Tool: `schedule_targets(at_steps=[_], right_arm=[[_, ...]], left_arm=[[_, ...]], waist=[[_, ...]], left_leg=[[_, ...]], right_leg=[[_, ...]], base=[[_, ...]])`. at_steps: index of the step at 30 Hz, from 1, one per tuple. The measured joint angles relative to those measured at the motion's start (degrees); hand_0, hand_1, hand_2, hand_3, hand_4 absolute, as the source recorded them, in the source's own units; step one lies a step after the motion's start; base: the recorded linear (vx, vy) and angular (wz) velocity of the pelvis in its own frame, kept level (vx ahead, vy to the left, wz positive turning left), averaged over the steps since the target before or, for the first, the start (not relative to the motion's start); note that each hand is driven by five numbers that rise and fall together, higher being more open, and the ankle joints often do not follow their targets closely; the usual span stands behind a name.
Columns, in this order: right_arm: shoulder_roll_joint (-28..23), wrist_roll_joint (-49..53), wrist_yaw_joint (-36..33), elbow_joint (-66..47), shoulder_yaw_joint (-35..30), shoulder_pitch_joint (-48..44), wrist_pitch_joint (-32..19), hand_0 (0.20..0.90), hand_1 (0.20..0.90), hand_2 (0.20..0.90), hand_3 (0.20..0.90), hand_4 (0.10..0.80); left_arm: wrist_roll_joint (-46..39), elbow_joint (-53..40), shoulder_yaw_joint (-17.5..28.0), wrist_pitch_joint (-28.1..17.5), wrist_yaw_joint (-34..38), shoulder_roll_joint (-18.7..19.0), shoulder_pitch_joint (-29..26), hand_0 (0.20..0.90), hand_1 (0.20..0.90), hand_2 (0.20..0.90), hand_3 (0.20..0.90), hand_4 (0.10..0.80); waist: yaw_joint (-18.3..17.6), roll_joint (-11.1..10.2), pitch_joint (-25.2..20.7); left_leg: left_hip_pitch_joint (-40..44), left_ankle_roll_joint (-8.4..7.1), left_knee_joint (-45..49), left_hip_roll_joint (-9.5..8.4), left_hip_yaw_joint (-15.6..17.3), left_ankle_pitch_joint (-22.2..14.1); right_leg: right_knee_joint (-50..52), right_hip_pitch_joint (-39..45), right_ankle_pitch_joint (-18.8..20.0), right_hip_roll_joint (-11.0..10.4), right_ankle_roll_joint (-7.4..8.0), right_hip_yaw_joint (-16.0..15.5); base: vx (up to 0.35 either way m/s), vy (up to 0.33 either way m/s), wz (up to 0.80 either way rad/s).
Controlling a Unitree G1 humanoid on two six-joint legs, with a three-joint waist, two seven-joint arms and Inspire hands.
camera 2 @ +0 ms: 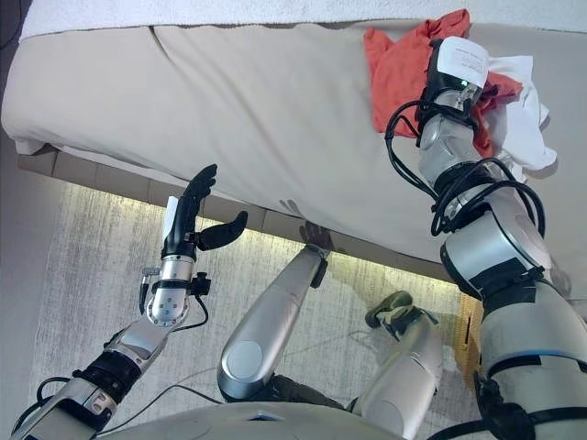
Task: Pick up the clothes from the bed and place them into the basket
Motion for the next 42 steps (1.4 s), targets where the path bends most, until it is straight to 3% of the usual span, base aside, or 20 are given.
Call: schedule_targets(at_steps=[8,10,17,18,19,20,31,38,42], right_arm=[[-0.33,0.00,3.24,3.39,1.57,-3.01,1.10,0.900,0.900,0.900,0.900,0.800],[-0.82,-0.03,5.14,4.06,1.57,-4.77,2.09,0.900,0.900,0.900,0.900,0.800],[-0.95,-0.03,9.97,5.51,3.82,-8.04,3.40,0.900,0.900,0.900,0.900,0.800],[-0.96,-0.02,10.35,5.73,3.86,-8.31,3.42,0.829,0.829,0.829,0.818,0.718],[-1.03,-0.01,10.56,5.81,3.85,-8.63,3.54,0.594,0.594,0.594,0.543,0.443],[-1.09,0.00,10.56,5.86,3.85,-8.96,3.71,0.300,0.300,0.300,0.200,0.100],[-2.81,0.31,8.76,6.52,3.80,-11.08,3.23,0.300,0.300,0.300,0.200,0.100],[-2.75,1.84,8.62,7.15,3.72,-7.81,1.91,0.300,0.300,0.300,0.200,0.100],[-2.62,2.53,4.54,6.67,2.79,-5.19,-0.44,0.300,0.300,0.300,0.200,0.100]], left_arm=[[-1.10,-2.84,-0.02,-2.19,1.28,1.10,1.73,0.900,0.900,0.900,0.900,0.800],[-1.21,-3.91,-0.03,-2.19,1.32,1.33,1.78,0.900,0.900,0.900,0.900,0.800],[-1.25,-4.04,-0.11,-2.32,1.37,1.94,1.68,0.900,0.900,0.900,0.900,0.800],[-1.24,-4.04,-0.13,-2.52,1.48,1.99,1.69,0.900,0.900,0.900,0.900,0.800],[-1.24,-4.04,-0.13,-2.89,1.67,1.99,1.69,0.900,0.900,0.900,0.900,0.800],[-1.23,-4.14,-0.13,-3.11,1.88,2.00,1.71,0.900,0.900,0.900,0.900,0.800],[-1.24,-4.63,-0.27,-3.16,2.48,2.24,1.83,0.900,0.900,0.900,0.900,0.800],[-1.21,-4.22,-0.29,-3.13,2.51,2.15,1.89,0.900,0.900,0.900,0.900,0.800],[-1.19,-2.98,-0.31,-2.96,2.50,1.89,1.95,0.900,0.900,0.900,0.900,0.800]], waist=[[-0.06,0.08,0.01],[0.13,0.08,0.01],[0.19,0.09,0.00],[0.20,0.09,0.00],[0.20,0.09,0.00],[0.21,0.09,0.00],[-0.02,0.21,0.05],[-0.78,0.42,0.16],[-1.82,0.40,0.15]], left_leg=[[-6.75,-0.08,3.95,0.00,-1.05,-0.05],[-8.48,-0.19,5.10,0.00,-1.69,-0.11],[-9.78,-0.39,6.18,0.10,-2.17,-0.23],[-9.85,-0.40,6.20,0.07,-2.15,-0.23],[-10.00,-0.40,6.22,0.02,-2.06,-0.23],[-10.26,-0.40,6.30,0.00,-1.87,-0.23],[-10.58,-0.50,8.30,0.15,-0.82,-0.90],[-2.89,0.09,5.84,0.80,0.58,-1.58],[3.93,0.15,2.41,1.47,1.83,-1.55]], right_leg=[[4.96,-6.75,-1.59,0.04,-0.97,1.05],[6.29,-8.14,-2.25,0.05,-1.80,0.99],[7.45,-9.30,-2.54,0.17,-1.79,1.05],[7.50,-9.46,-2.54,0.25,-1.79,1.20],[7.61,-9.80,-2.54,0.30,-1.79,1.34],[7.80,-10.22,-2.54,0.31,-1.79,1.63],[9.33,-11.14,-2.58,0.29,-2.00,3.25],[6.04,-4.02,-2.58,0.38,-1.87,3.94],[1.86,2.15,-2.20,1.15,-1.36,4.02]], base=[[-0.047,0.006,0.03],[-0.032,-0.034,0.14],[-0.003,-0.005,0.01],[0.000,0.000,0.00],[0.000,0.000,0.00],[-0.031,-0.008,-0.02],[-0.019,0.002,-0.03],[0.020,0.002,-0.07],[0.034,0.007,-0.19]])
